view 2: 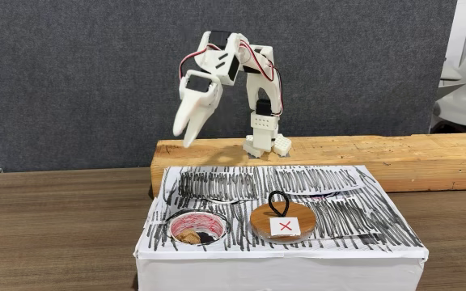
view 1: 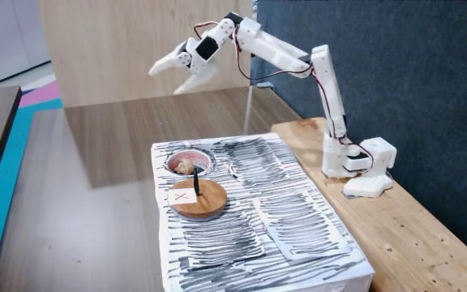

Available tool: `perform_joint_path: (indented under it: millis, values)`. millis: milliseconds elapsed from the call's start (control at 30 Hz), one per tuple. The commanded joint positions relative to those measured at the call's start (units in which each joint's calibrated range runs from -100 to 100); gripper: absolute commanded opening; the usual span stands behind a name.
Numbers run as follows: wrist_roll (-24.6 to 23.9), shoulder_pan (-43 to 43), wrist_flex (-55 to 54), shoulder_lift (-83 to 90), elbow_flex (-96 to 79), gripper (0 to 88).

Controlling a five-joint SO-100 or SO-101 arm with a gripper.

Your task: Pick the brown debris from the hole.

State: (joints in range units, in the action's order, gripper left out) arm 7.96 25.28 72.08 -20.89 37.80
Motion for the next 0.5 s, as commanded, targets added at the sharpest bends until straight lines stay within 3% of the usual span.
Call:
perform_joint_path:
  millis: [0, 467]
  values:
    - [-0.1, 0.2, 4.9, -3.1, 0.4, 26.9]
    - [-0.1, 0.2, 10.3, -11.8, 0.3, 26.9]
